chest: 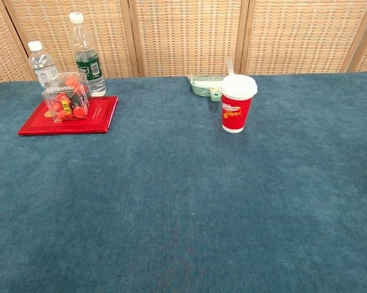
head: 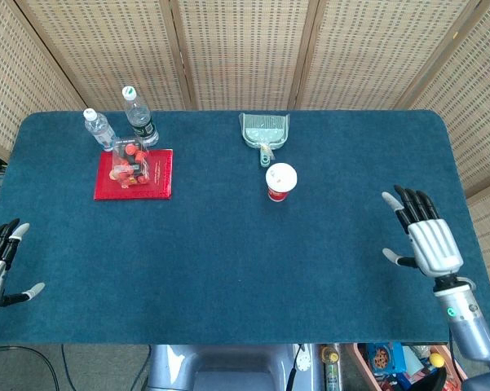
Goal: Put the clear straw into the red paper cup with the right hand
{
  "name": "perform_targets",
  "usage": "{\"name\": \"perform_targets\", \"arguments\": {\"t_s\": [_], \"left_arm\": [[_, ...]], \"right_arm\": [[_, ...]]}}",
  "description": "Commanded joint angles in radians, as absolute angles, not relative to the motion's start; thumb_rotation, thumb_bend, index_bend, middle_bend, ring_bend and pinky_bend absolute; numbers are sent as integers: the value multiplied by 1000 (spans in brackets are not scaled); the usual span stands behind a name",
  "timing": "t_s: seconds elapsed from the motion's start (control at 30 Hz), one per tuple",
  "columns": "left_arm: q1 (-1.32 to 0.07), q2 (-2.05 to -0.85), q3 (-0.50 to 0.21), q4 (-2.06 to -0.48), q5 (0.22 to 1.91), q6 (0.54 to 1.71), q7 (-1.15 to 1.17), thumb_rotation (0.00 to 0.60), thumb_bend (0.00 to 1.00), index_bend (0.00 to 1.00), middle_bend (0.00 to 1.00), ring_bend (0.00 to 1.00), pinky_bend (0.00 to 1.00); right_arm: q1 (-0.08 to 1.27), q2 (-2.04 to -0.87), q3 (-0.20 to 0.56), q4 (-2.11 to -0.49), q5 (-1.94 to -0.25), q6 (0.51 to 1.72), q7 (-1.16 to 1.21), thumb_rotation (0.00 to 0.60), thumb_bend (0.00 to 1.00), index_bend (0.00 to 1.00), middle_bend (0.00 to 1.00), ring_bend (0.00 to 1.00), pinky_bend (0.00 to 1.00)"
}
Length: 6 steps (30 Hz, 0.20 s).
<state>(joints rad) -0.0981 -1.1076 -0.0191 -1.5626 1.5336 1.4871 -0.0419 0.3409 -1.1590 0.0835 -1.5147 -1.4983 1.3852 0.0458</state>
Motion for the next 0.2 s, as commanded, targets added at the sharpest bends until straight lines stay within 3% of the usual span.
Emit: {"name": "perform_targets", "arguments": {"t_s": [0.03, 0.2], "left_arm": [[-96, -1112, -14, -1556, 1543, 1492, -47, 600, 0, 0, 0, 0, 0], [-94, -1118, -9, -1550, 1549, 1492, -48, 600, 0, 0, 0, 0, 0]], "right_arm": [[243, -1213, 33, -1488, -1555, 1512, -40, 600, 0, 0, 0, 0, 0], [189, -1242, 16, -1477, -1560, 1562, -101, 600, 0, 0, 0, 0, 0]]}}
